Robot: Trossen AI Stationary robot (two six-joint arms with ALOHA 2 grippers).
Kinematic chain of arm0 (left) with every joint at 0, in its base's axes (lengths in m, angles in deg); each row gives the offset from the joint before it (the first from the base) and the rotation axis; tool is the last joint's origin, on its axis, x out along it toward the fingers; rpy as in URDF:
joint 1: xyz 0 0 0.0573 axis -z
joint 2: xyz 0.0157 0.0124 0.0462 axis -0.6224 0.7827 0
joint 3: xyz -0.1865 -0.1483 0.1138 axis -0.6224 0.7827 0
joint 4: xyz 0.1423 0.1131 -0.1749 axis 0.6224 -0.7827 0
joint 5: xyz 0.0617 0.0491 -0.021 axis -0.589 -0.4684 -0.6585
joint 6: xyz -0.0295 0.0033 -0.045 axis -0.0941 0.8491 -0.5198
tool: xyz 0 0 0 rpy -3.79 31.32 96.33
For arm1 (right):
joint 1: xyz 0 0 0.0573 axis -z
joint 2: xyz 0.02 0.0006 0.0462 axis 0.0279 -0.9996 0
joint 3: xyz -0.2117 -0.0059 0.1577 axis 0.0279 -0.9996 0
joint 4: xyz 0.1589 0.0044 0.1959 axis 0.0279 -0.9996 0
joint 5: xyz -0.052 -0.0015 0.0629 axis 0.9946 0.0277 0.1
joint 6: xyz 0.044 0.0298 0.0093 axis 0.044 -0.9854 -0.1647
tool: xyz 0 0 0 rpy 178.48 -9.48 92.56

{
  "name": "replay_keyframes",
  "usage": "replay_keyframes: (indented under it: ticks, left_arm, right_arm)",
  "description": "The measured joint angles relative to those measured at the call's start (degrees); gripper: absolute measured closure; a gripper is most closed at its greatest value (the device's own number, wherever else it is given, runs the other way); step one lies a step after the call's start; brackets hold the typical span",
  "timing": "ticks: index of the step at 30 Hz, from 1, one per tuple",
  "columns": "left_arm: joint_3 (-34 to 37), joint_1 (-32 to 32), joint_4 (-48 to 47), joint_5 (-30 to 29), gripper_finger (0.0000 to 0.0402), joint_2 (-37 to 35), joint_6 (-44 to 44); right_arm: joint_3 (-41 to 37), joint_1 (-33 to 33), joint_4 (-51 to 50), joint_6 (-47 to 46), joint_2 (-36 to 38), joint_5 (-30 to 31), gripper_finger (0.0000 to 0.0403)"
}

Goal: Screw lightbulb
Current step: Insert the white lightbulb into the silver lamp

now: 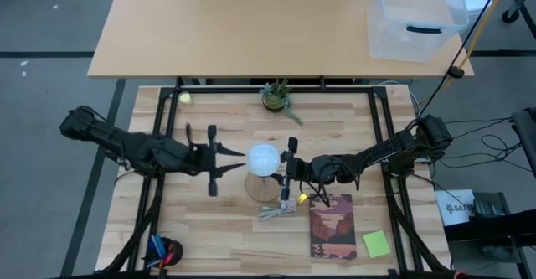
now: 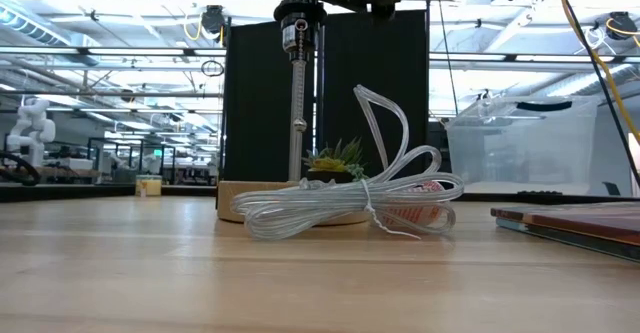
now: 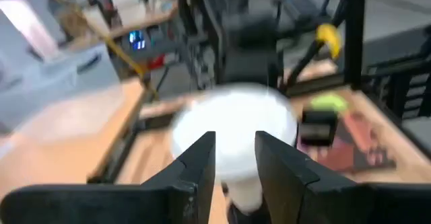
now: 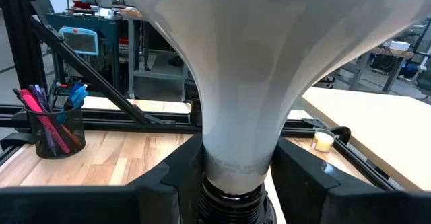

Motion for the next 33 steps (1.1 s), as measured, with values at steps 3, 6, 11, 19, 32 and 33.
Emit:
replay_keyframes:
  ticks: [3, 6, 11, 19, 32, 33]
  left_arm:
    - [5.1, 0.7, 7.0, -4.9, 0.0295, 0.1, -2.6]
    - [10.7, 1.8, 17.6, -8.3, 0.0297, 0.0, -2.9]
    - [14.9, 3.2, 22.7, -12.6, 0.0350, 0.1, -2.9]
    - [15.4, 4.8, 22.3, -12.8, 0.0399, 0.1, -3.8]
    - [15.4, 2.2, 25.9, -6.6, 0.0401, 6.2, -5.4]
    - [15.4, 1.9, 26.2, -5.8, 0.0401, 6.2, -5.4]
  right_arm:
    - [0.0, 0.0, 0.0, -0.1, 0.0, 0.3, 0.0257]
    - [0.0, 0.0, 0.0, 0.0, 0.0, 0.1, 0.0257]
    - [0.0, 0.0, 0.0, 0.5, 0.0, -0.2, 0.0257]
    - [0.0, 0.1, 0.0, 0.6, 0.0, -0.1, 0.0257]
    - [-0.1, 0.1, 0.2, 0.4, 0.0, -0.1, 0.0257]
    - [-0.1, 0.1, 0.2, 0.4, 0.0, -0.1, 0.0257]
